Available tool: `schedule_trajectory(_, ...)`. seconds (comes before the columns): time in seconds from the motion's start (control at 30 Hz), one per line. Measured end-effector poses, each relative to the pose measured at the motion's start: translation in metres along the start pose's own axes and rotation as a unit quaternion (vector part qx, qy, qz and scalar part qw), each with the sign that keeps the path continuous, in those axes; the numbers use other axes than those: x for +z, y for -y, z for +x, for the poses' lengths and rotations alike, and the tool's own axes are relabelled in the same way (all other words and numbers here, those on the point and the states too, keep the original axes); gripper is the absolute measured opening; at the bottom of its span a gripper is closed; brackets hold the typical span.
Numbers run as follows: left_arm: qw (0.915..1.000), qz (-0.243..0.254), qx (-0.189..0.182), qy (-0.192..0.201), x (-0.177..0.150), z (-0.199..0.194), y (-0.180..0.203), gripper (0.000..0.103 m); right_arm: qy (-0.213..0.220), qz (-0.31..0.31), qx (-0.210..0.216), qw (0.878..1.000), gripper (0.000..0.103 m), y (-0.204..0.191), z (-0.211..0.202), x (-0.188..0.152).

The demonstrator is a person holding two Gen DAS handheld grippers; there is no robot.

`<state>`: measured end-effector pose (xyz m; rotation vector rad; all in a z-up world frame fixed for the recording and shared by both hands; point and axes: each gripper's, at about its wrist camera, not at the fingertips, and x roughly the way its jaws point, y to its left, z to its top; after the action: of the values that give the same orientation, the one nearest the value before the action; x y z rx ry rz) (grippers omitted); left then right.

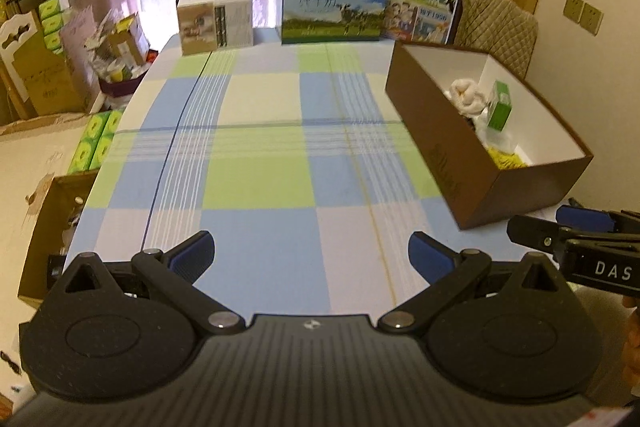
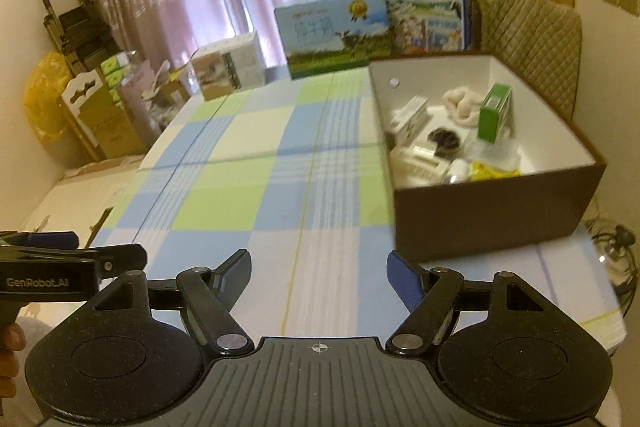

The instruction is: Organize objects

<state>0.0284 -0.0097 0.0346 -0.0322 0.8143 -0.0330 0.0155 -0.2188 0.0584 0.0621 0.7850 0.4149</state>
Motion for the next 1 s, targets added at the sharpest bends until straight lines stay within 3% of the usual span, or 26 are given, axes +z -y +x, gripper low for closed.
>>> schedule_trajectory(0.4, 0.9989, -0.01, 0.015, -0.043, -0.022, 0.02, -0.01, 0.102, -0.039, 0.002, 0.017, 0.999, 0.072, -0.006, 0.018, -0.019)
schedule_trajectory(1.0, 0.9978, -0.019, 0.029, -0.057, -0.035, 0.024, -0.016, 0.102, -0.062, -0.008, 0.024, 0.998, 0.072, -0.013, 0.03, -0.031)
